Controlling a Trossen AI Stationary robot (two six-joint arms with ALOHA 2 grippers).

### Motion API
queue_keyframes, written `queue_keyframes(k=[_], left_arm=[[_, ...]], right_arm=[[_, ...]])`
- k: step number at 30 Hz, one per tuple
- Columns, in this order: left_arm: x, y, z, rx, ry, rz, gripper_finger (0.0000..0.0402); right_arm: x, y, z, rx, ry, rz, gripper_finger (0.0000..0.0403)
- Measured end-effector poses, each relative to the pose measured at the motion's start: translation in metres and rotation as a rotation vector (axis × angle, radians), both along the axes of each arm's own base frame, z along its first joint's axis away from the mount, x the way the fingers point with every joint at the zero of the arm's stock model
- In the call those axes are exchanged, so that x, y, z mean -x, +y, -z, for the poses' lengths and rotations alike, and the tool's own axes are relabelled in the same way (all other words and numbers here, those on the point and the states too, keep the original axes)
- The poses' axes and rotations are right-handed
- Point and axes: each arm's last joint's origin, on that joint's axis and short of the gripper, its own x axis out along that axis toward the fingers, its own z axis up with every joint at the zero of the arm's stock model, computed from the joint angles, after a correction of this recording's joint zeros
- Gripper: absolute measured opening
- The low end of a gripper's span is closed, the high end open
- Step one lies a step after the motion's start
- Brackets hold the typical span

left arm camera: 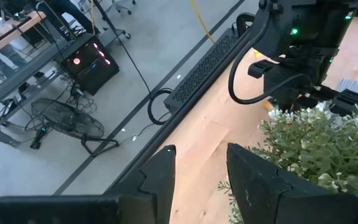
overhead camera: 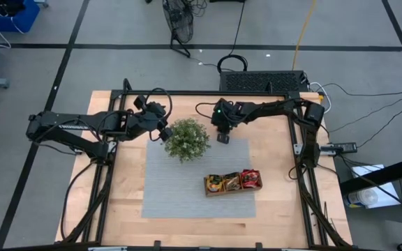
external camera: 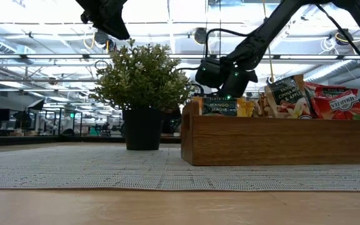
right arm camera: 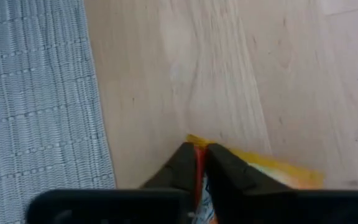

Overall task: Pick & Place Tea
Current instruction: Put the mango tea sachet into the brown organizer

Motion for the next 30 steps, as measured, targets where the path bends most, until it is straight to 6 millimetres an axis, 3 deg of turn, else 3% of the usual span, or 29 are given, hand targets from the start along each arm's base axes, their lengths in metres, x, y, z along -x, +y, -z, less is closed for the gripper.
queue_keyframes(k=[2, 6, 10, 15, 18, 24, 30], left_arm=[[0.000, 0.000, 0.000, 0.000, -0.001, 0.000, 0.0147], [0.000, 0.000, 0.000, 0.005, -0.006, -0.004, 0.0147], [0.000, 0.000, 0.000, 0.019, -0.014, -0.001, 0.0147], [-0.005, -0.003, -0.002, 0.104, -0.089, 0.068, 0.0147], [-0.017, -0.005, -0.002, 0.165, -0.145, 0.163, 0.0147], [-0.048, -0.011, 0.007, 0.270, -0.221, 0.351, 0.0147], [-0.071, -0.012, 0.015, 0.280, -0.292, 0.396, 0.0147]], right_arm=[[0.000, 0.001, 0.000, 0.007, 0.005, -0.008, 0.0011], [-0.004, 0.010, -0.001, 0.114, 0.052, -0.039, 0.0004], [-0.010, 0.029, -0.019, 0.259, 0.058, -0.104, 0.0001], [-0.014, 0.073, -0.054, 0.558, 0.088, -0.269, 0.0001], [-0.015, 0.103, -0.085, 0.808, 0.077, -0.351, 0.0001], [-0.012, 0.163, -0.124, 1.125, 0.007, -0.486, 0.0000], [-0.009, 0.208, -0.143, 1.298, -0.060, -0.574, 0.0000]])
